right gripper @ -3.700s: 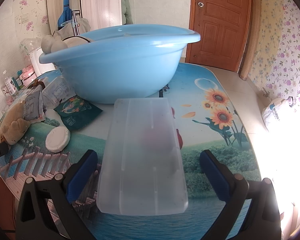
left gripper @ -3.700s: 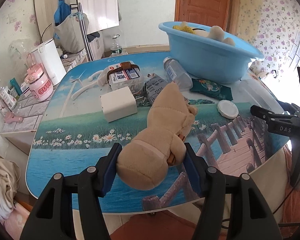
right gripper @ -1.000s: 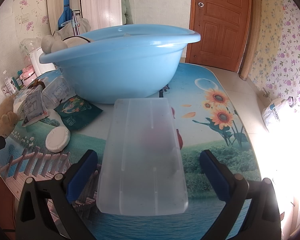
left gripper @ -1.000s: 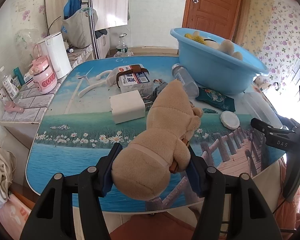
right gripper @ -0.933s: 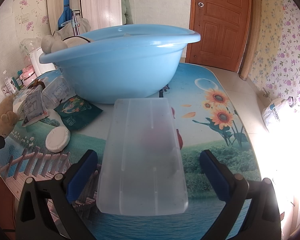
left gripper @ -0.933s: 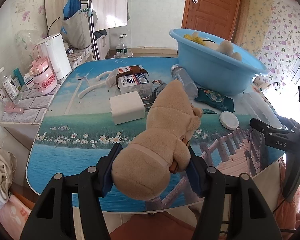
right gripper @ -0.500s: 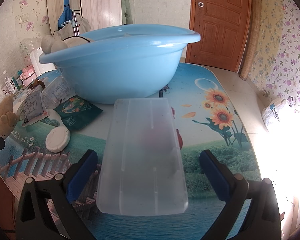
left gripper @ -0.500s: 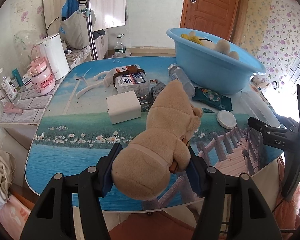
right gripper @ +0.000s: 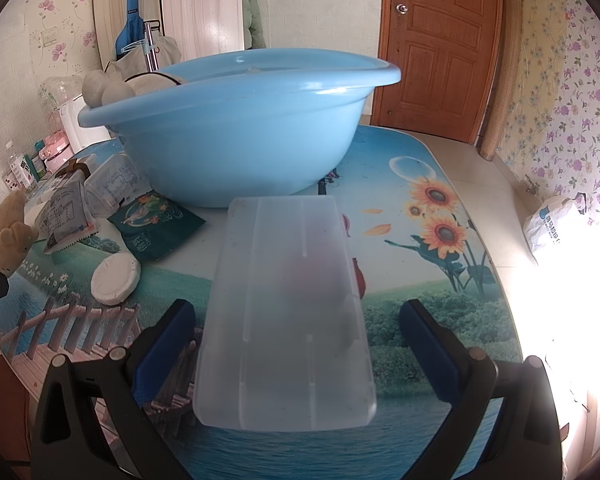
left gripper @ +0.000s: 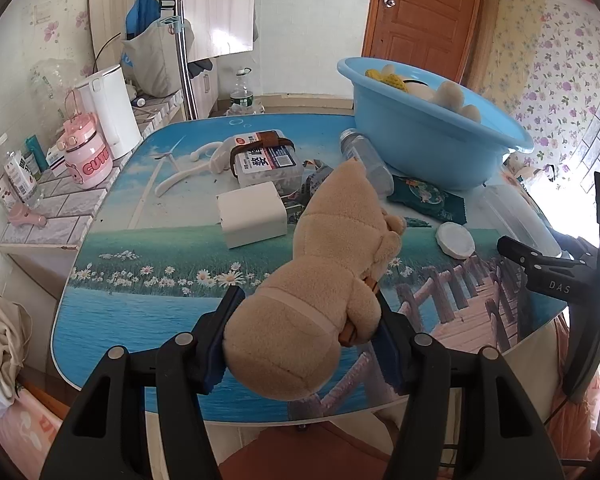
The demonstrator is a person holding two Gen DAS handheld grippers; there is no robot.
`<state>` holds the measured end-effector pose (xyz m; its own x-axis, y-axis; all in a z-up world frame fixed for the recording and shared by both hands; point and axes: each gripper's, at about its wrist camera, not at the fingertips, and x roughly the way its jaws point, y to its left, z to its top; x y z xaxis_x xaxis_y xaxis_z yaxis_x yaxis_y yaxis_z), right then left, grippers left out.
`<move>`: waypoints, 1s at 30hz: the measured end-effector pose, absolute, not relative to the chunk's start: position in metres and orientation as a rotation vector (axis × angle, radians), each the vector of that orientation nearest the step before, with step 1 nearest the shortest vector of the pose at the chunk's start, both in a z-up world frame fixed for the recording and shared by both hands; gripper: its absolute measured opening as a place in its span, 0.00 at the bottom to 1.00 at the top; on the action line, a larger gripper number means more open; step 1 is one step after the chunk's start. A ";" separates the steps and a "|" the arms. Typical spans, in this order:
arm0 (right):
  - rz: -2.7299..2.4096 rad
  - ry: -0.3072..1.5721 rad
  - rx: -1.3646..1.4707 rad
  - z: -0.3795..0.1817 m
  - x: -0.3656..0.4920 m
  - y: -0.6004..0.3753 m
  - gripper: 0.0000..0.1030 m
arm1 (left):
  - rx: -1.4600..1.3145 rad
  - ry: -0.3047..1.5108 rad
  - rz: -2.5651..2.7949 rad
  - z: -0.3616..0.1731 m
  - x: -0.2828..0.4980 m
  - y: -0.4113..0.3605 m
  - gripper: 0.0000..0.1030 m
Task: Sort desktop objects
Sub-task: 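Hold the plush dog in left tool while right holds the clear box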
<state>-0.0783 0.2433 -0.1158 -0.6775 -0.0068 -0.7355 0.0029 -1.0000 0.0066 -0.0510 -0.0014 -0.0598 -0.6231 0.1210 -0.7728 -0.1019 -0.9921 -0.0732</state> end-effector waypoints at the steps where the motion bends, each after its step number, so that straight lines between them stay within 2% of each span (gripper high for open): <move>1: -2.872 -0.007 1.260 -0.116 -0.078 0.243 1.00 | -1.299 -0.033 2.724 -0.060 -0.051 -0.001 0.58; 30: -2.872 -0.008 1.260 -0.116 -0.079 0.244 1.00 | -1.293 -0.039 2.728 -0.062 -0.050 -0.003 0.58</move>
<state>-0.0787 0.2438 -0.1157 -0.6773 -0.0068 -0.7357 0.0028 -1.0000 0.0067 -0.0497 -0.0035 -0.0616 -0.6269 0.1216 -0.7696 -0.0995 -0.9922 -0.0757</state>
